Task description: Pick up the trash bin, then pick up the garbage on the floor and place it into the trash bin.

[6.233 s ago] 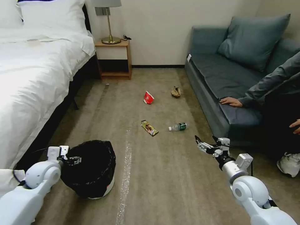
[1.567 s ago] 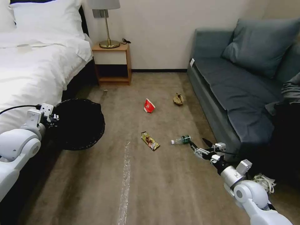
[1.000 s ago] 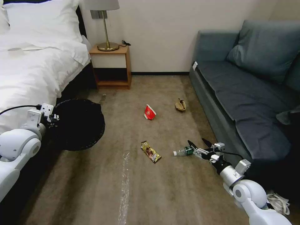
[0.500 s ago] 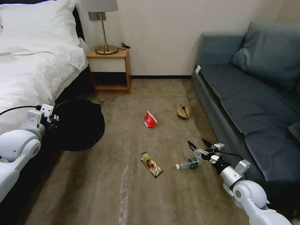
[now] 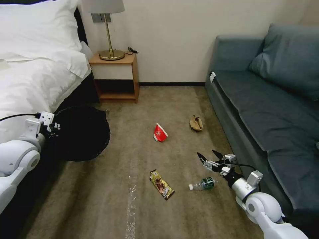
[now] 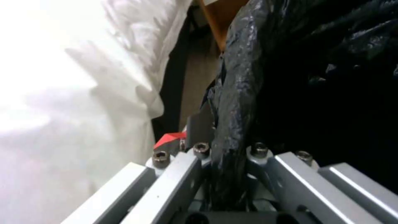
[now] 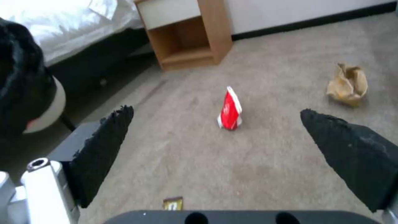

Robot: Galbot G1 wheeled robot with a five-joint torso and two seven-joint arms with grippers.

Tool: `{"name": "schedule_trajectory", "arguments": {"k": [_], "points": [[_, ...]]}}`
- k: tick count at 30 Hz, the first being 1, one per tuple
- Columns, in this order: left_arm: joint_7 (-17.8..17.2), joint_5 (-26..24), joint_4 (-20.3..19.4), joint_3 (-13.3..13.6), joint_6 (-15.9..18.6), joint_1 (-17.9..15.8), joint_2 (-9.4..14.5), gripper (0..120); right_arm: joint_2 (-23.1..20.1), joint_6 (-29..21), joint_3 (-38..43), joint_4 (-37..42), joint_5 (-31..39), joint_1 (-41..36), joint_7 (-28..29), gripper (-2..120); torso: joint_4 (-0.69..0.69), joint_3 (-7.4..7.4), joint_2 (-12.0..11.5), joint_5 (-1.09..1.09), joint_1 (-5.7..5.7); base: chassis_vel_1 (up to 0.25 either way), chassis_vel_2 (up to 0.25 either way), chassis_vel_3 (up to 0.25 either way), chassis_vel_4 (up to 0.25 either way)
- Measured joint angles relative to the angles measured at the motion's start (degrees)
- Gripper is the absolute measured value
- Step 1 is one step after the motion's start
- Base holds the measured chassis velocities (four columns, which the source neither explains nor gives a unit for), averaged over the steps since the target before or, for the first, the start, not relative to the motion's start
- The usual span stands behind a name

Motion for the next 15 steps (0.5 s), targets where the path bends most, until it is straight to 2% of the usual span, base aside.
{"name": "schedule_trajectory", "arguments": {"k": [1, 3, 4, 6, 15], "points": [[0.0, 0.0, 0.0, 0.0, 0.0, 0.0, 0.0, 2, 0.0, 0.0, 0.0, 0.0, 0.0, 0.0, 0.0, 100, 0.0, 0.0, 0.0, 0.0, 0.0, 0.0, 0.0, 0.0, 0.0], [1.35, 1.46, -0.22, -3.35, -1.09, 3.24, -0.39, 2, -1.05, -0.4, -1.11, -1.44, -0.75, 0.53, -0.06, 100, 0.0, 0.0, 0.0, 0.0, 0.0, 0.0, 0.0, 0.0, 0.0], [1.35, 1.46, -0.22, -3.35, -1.09, 3.24, -0.39, 2, -1.05, -0.4, -1.11, -1.44, -0.75, 0.53, -0.06, 100, 0.0, 0.0, 0.0, 0.0, 0.0, 0.0, 0.0, 0.0, 0.0], [2.85, 2.95, -0.54, -6.14, -2.24, 6.86, -1.01, 2, -2.55, -0.67, -2.08, -3.38, -1.51, 1.55, -0.46, 100, 0.01, 0.0, 0.0, 0.0, 0.0, 0.0, 0.0, 0.0, 0.0], [4.15, 5.06, -1.02, -7.42, -3.63, 9.69, -3.23, 2, -4.31, -0.77, -4.09, -5.72, -1.25, 3.77, -0.56, 100, 0.01, 0.0, 0.0, 0.0, 0.0, 0.0, 0.0, 0.0, 0.0]]}}
